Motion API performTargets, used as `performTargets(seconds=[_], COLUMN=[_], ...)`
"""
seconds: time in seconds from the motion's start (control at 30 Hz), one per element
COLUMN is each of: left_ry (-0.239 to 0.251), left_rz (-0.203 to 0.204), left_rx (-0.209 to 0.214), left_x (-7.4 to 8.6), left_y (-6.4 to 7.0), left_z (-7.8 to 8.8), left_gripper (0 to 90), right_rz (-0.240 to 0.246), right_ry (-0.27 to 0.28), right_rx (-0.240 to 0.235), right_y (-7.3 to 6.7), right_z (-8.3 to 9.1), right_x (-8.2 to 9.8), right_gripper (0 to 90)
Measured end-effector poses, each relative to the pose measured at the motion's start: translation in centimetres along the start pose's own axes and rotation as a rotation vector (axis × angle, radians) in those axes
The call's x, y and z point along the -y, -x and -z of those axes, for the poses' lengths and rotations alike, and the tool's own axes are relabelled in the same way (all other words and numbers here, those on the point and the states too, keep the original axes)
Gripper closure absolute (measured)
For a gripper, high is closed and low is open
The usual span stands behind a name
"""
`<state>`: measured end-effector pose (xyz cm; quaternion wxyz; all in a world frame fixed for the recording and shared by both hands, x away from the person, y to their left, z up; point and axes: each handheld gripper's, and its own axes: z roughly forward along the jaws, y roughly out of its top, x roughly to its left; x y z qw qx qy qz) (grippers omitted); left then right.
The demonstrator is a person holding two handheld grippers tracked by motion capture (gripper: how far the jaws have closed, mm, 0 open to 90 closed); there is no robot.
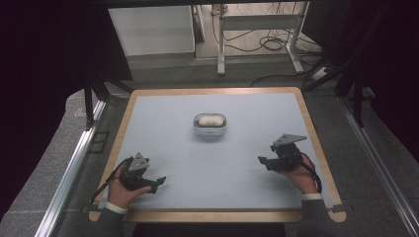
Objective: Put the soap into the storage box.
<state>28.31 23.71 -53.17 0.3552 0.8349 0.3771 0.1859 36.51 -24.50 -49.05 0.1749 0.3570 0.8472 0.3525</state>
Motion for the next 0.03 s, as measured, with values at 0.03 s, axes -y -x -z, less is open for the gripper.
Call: performTargets(seconds=[0.03], left_ry=[0.0], left_rz=[0.0], left_rx=[0.0], left_x=[0.0], left_y=[0.0], left_z=[0.0], left_gripper=[6.2], right_rz=[0.002], right_ry=[-0.005], right_rx=[0.009], right_y=[0.01], right_z=[-0.1], right_x=[0.06], right_gripper=[30.3])
